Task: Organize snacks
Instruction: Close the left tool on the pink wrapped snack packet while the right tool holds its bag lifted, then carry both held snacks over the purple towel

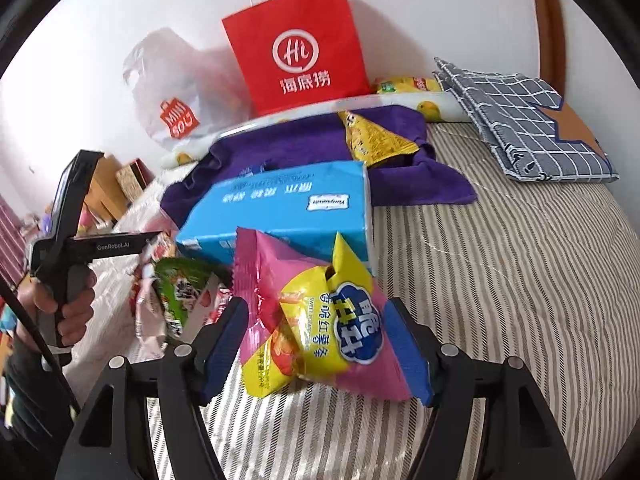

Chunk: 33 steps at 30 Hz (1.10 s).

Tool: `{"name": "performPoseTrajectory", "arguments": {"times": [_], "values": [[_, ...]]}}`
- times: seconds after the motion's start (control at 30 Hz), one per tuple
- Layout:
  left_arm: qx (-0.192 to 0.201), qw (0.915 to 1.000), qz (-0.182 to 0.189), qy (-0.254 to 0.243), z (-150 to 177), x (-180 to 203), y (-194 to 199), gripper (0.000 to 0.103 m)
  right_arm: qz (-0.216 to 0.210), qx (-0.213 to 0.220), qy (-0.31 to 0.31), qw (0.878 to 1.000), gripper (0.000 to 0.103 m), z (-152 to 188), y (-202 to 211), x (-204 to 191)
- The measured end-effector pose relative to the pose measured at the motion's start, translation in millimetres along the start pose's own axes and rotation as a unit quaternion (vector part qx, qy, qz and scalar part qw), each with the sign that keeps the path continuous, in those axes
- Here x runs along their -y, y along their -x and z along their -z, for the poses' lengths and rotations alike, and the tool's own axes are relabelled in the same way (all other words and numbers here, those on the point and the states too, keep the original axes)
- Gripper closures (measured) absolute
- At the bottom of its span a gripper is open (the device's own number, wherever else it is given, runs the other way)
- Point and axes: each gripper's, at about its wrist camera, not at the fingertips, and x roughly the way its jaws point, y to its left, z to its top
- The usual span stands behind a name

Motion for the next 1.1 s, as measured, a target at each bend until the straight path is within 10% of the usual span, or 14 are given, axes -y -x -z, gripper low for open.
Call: {"name": "performPoseTrajectory", "arguments": {"times": [0.3,0.47,1.1], "values": [[0.009,0.9978,0.055,0.037,4,-15,-6,0.036,-0.001,-0.026,0.013,1.000,0.022,0,-27,-5],[0.013,0.9977,0.063,0.021,12,-9,4,0.074,-0.025,-0.028,-0.008,0.999,0.044,-1,-23,-2],[0.050,0.9935,0.100,0.018,33,11,72,0.075,-0.002,0.011,-0.016,1.000,0.051,-5,45,-8]]}}
